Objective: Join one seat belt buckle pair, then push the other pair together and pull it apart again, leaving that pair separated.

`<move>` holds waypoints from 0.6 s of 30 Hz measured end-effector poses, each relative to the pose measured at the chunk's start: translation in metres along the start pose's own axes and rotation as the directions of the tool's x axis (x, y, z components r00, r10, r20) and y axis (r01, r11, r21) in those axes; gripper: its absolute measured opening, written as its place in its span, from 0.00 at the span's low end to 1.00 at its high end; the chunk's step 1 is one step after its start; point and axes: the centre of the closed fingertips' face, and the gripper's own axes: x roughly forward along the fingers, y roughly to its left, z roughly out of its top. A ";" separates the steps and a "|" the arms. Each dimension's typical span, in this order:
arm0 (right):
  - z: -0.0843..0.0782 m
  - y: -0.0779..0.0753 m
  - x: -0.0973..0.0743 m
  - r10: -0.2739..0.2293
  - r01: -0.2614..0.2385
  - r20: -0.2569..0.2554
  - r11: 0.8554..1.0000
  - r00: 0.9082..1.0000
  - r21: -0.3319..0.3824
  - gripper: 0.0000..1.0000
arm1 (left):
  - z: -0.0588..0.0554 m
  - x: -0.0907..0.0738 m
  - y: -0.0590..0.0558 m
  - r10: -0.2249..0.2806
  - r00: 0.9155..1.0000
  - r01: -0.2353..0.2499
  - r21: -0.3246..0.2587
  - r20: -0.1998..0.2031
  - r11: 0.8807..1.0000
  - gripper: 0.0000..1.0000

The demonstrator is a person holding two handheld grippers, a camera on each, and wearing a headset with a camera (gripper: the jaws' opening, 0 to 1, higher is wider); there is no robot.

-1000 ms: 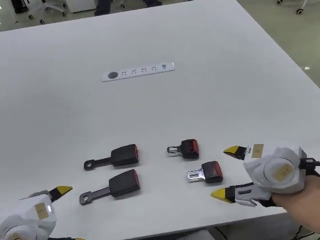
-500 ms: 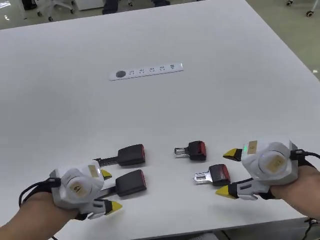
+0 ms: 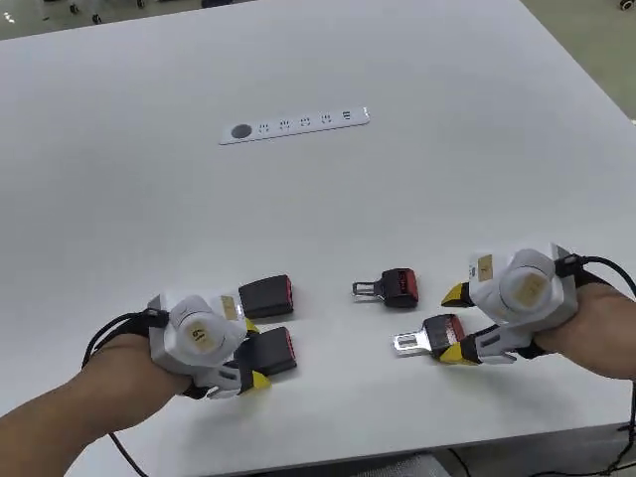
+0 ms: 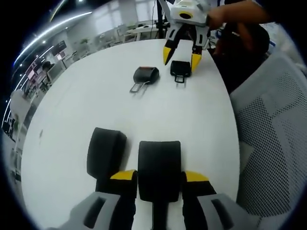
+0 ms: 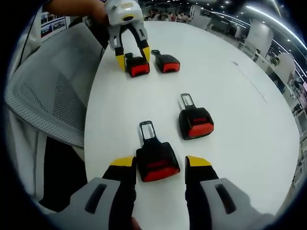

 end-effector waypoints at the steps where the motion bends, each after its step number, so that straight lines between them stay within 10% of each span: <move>1: -0.002 -0.002 0.001 0.004 -0.005 -0.015 1.000 1.000 -0.023 0.38 | 0.002 0.001 -0.001 -0.010 1.000 0.010 0.009 -0.002 1.000 0.36; 18: -0.011 0.000 0.007 0.052 -0.053 -0.041 0.998 0.998 -0.046 0.35 | 0.009 0.004 -0.007 -0.088 0.995 0.095 0.132 -0.056 0.987 0.35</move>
